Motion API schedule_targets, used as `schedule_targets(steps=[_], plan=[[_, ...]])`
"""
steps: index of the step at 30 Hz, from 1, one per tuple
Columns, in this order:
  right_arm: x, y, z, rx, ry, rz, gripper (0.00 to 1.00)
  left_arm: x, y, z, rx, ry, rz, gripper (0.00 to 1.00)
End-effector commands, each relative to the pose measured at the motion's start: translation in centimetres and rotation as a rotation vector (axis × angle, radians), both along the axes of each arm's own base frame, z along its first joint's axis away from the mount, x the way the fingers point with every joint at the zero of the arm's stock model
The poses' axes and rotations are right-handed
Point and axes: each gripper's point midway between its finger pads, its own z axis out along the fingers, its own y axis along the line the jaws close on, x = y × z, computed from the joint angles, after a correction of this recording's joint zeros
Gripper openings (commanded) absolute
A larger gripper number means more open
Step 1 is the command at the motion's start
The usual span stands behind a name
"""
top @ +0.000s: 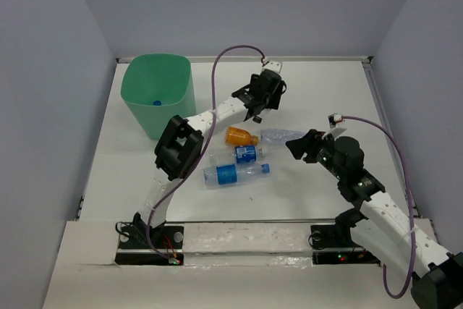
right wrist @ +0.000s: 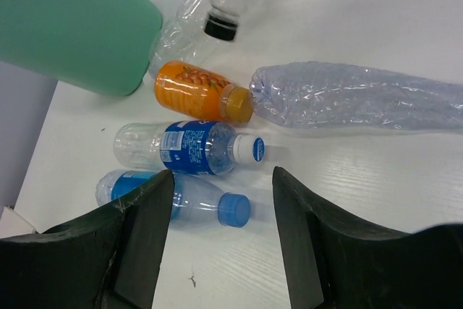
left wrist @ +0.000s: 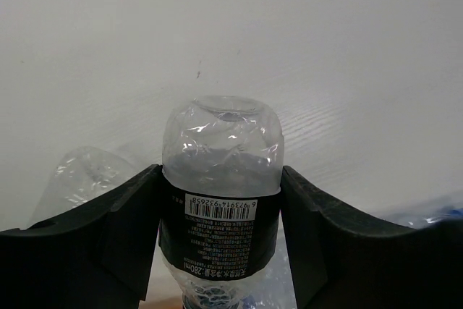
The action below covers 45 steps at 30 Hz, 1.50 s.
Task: Put the plastic bottles in the bin
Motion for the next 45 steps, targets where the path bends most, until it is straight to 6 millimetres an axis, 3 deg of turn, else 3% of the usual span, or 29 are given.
schedule_targets(steps=[1,2,5,6,7,8,11,12,13,14,15,16,17,18,19,21,23,24,25,26,27,28,30,31,36,38,41,44,45], plan=[[0.7,1.2,2.9,0.038,-0.088,0.042,0.64,-0.7,0.9,19.3,-0.285,-0.319,-0.016,0.56],[0.9,1.3,2.3,0.036,-0.071,0.044,0.65,-1.4,1.8,22.1,-0.316,-0.359,-0.016,0.56],[1.5,1.9,2.4,0.063,-0.074,0.052,0.72,-2.0,3.8,25.8,-0.357,-0.411,-0.004,0.56],[1.9,2.3,1.6,0.063,-0.046,0.058,0.75,-2.6,5.1,28.0,-0.379,-0.444,0.008,0.56],[2.3,2.7,2.2,0.089,-0.058,0.063,0.8,-2.6,6.2,28.2,-0.375,-0.449,0.027,0.56],[2.8,3.0,2.3,0.1,-0.056,0.061,0.82,-2.8,8.5,30.3,-0.395,-0.486,0.062,0.56],[4.7,4.4,2.1,0.127,-0.031,0.059,0.9,-2.5,13.3,31.2,-0.387,-0.527,0.199,0.56],[4.9,5.3,2.1,0.133,-0.026,0.071,0.91,-2.5,16.3,32.9,-0.412,-0.567,0.249,0.56],[6.2,6.3,2.3,0.152,-0.018,0.067,0.94,-2.2,18.0,32.0,-0.411,-0.556,0.297,0.56],[6.6,7.2,2.4,0.161,-0.015,0.078,0.95,-2.8,20.2,33.3,-0.438,-0.576,0.337,0.56],[7.7,7.5,2.5,0.165,-0.014,0.059,0.97,-2.0,23.7,33.2,-0.434,-0.582,0.407,0.56],[8.8,8.4,0.9,0.152,0.025,0.052,0.99,-1.9,25.2,32.1,-0.431,-0.569,0.441,0.56],[10.1,9.0,2.2,0.167,0.002,0.045,1.0,-2.6,27.4,33.0,-0.436,-0.601,0.484,0.56],[10.9,9.6,1.9,0.166,0.009,0.034,1.0,-2.7,29.2,32.9,-0.425,-0.617,0.529,0.56],[12.1,10.0,-0.1,0.154,0.051,0.013,1.0,-2.8,32.4,32.2,-0.393,-0.629,0.607,0.57],[14.3,10.9,0.6,0.165,0.046,-0.012,1.0,-2.7,35.0,31.4,-0.364,-0.633,0.669,0.57],[15.8,11.5,-0.1,0.152,0.063,-0.026,1.0,-2.8,37.7,30.1,-0.333,-0.634,0.733,0.57],[16.8,11.8,-1.6,0.129,0.092,-0.04,1.0,-2.8,38.6,30.1,-0.329,-0.661,0.758,0.57],[17.9,12.5,-0.6,0.138,0.082,-0.04,1.0,-3.0,39.6,30.0,-0.316,-0.676,0.796,0.57],[18.4,12.8,-0.8,0.144,0.095,-0.044,1.0,-3.0,40.4,29.3,-0.292,-0.68,0.822,0.57],[19.2,12.9,-2.8,0.121,0.135,-0.072,1.0,-3.0,40.8,29.5,-0.297,-0.701,0.844,0.57],[20.2,13.1,-2.1,0.14,0.128,-0.095,1.0,-2.8,41.0,29.4,-0.293,-0.707,0.852,0.57],[21.1,13.4,-2.9,0.153,0.151,-0.119,1.0,-2.1,41.2,28.7,-0.274,-0.708,0.859,0.58],[21.5,13.7,-4.6,0.147,0.188,-0.13,1.0,-1.9,41.5,28.4,-0.254,-0.705,0.874,0.59],[23.1,15.0,-6.6,0.183,0.259,-0.144,1.0,-1.4,42.1,25.5,-0.209,-0.648,0.928,0.89],[23.2,15.2,-8.0,0.195,0.293,-0.159,1.0,-2.3,42.1,25.9,-0.247,-0.664,0.932,0.99],[23.4,16.1,-8.6,0.224,0.317,-0.134,1.0,-3.8,41.5,27.9,-0.32,-0.704,0.883,0.99],[23.5,17.3,-9.2,0.266,0.343,-0.093,1.0,-5.1,40.2,28.5,-0.387,-0.691,0.799,0.99],[23.8,17.7,-9.4,0.278,0.352,-0.087,1.0,-6.5,39.7,29.6,-0.437,-0.707,0.762,0.99]])
